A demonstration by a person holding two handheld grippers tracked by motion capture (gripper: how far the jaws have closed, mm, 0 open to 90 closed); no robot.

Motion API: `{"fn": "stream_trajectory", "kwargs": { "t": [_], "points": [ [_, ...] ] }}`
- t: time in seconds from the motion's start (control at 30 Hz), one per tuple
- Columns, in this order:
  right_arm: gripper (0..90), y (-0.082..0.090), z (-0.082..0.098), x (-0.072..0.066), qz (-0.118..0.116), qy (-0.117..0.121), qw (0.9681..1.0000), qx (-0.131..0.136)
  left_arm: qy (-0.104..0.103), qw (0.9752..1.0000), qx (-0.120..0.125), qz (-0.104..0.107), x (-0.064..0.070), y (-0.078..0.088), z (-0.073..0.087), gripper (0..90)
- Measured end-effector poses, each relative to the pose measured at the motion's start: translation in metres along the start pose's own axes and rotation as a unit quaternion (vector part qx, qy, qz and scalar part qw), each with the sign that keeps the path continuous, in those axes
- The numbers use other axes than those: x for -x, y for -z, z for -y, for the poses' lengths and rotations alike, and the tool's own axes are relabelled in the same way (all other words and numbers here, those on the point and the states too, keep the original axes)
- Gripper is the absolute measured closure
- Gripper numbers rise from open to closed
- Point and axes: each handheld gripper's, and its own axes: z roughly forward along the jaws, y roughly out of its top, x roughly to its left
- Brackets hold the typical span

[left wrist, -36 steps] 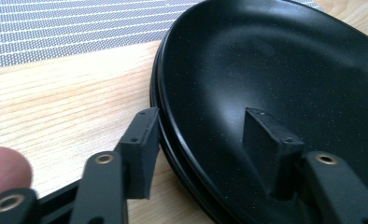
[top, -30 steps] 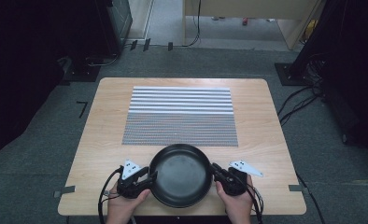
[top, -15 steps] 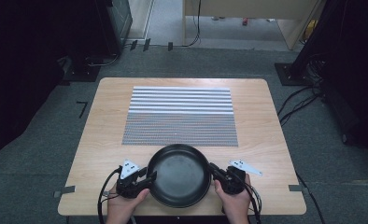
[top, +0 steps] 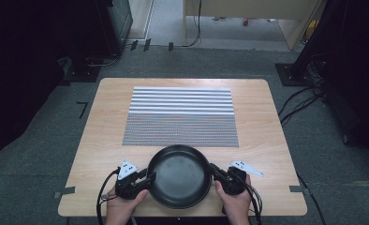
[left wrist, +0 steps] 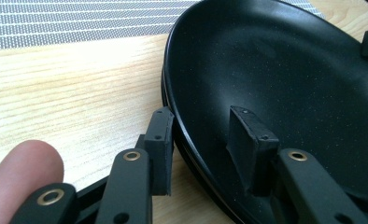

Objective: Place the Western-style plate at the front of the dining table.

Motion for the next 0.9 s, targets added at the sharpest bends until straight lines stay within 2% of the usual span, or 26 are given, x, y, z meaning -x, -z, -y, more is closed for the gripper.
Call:
{"fn": "stream_trajectory", "kwargs": {
  "t": [0.47,0.8,0.9],
  "points": [
    [85.2,-0.004,0.003,-0.003,-0.010,-0.001,1.0000,-0.002,0.025,0.9996,0.012,0.006,-0.005,0.009,0.001,64.9],
    [84.6,-0.009,0.007,-0.009,-0.021,0.004,0.9997,-0.010,0.032,0.9993,0.020,0.005,-0.010,0.018,0.001,66.0],
    [83.9,-0.010,0.008,-0.011,-0.020,0.006,0.9997,-0.012,0.035,0.9991,0.023,0.010,-0.013,0.021,0.001,66.8]
  ]
}}
